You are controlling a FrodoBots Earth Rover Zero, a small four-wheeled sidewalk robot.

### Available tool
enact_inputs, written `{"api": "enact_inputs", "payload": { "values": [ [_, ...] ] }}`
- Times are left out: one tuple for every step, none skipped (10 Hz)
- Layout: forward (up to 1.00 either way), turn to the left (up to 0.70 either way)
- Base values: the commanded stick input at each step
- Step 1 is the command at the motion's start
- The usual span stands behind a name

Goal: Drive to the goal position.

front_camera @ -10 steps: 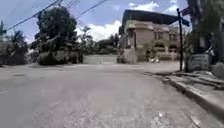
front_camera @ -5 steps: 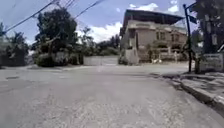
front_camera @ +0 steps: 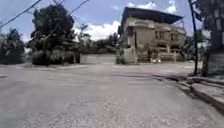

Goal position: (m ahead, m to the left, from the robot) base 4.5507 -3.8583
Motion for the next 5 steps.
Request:
{"api": "enact_inputs", "payload": {
  "values": [
    [1.00, -0.01],
    [1.00, -0.03],
    [1.00, 0.00],
    [1.00, -0.02],
    [1.00, -0.01]
  ]
}}
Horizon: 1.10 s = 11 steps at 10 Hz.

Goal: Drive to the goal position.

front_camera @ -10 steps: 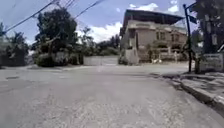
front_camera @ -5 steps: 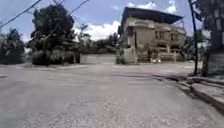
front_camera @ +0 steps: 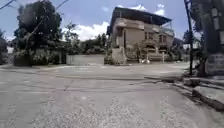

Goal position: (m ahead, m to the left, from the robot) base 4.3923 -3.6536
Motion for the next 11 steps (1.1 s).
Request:
{"api": "enact_inputs", "payload": {
  "values": [
    [1.00, -0.03],
    [1.00, -0.01],
    [1.00, -0.03],
    [1.00, -0.04],
    [1.00, -0.39],
    [1.00, -0.40],
    [1.00, -0.40],
    [1.00, -0.40],
    [1.00, -0.40],
    [1.00, -0.40],
    [1.00, -0.40]
  ]
}}
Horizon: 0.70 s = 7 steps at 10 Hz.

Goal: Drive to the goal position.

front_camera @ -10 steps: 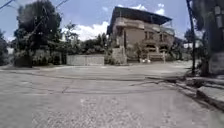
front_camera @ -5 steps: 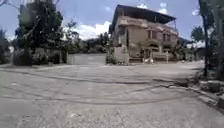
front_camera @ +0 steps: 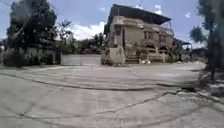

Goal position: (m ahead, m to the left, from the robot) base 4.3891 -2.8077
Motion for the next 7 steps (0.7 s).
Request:
{"api": "enact_inputs", "payload": {
  "values": [
    [1.00, -0.40],
    [1.00, -0.40],
    [1.00, -0.40],
    [1.00, -0.40],
    [1.00, -0.40],
    [1.00, -0.04],
    [1.00, 0.00]
  ]
}}
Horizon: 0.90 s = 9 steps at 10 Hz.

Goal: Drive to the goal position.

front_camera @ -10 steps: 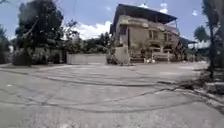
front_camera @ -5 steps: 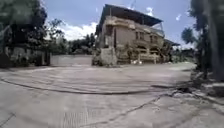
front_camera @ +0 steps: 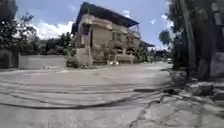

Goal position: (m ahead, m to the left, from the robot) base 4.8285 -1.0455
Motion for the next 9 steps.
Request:
{"api": "enact_inputs", "payload": {
  "values": [
    [1.00, 0.00],
    [1.00, 0.00],
    [1.00, 0.00],
    [1.00, 0.00],
    [1.00, 0.00],
    [1.00, 0.00],
    [1.00, 0.00],
    [1.00, 0.00],
    [1.00, 0.00]
  ]
}}
